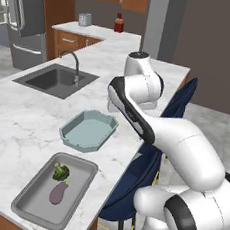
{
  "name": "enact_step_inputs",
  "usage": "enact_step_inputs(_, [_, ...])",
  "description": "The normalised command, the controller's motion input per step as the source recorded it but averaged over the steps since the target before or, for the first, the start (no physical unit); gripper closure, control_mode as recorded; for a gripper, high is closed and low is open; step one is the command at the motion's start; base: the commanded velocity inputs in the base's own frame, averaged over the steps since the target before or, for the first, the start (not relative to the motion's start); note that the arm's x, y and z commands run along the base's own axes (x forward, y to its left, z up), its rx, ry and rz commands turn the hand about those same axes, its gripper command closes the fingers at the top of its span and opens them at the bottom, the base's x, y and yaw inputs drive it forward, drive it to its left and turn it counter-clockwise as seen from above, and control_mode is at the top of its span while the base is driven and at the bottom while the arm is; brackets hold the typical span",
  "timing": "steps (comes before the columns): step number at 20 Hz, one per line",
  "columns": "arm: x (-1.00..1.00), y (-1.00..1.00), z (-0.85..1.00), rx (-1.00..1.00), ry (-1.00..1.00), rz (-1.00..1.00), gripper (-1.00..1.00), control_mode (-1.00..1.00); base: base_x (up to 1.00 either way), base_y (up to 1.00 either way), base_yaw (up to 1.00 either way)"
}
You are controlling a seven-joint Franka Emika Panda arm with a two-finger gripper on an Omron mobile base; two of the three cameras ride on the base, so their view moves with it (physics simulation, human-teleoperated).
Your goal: Place the cold items (eggplant and broccoli) from the fridge in one tupperware on the dining counter. Place the warm items (kebab skewer and hot dog) in the stove area in another tupperware.
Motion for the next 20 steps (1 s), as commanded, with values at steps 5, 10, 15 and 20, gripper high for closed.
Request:
enact_step_inputs(5, [0.40, 0.34, -0.46, 0.00, -0.20, 0.00, 1.00, -1.00, 0.00, 0.00, 0.00])
enact_step_inputs(10, [0.03, 0.39, -0.72, 0.03, -0.09, -0.03, 1.00, -1.00, 0.00, 0.00, 0.00])
enact_step_inputs(15, [0.22, 0.45, -0.56, 0.08, 0.08, -0.02, 1.00, -1.00, 0.00, 0.00, 0.00])
enact_step_inputs(20, [0.64, 0.19, -0.19, 0.02, 0.00, -0.12, 1.00, -1.00, 0.00, 0.00, 0.00])
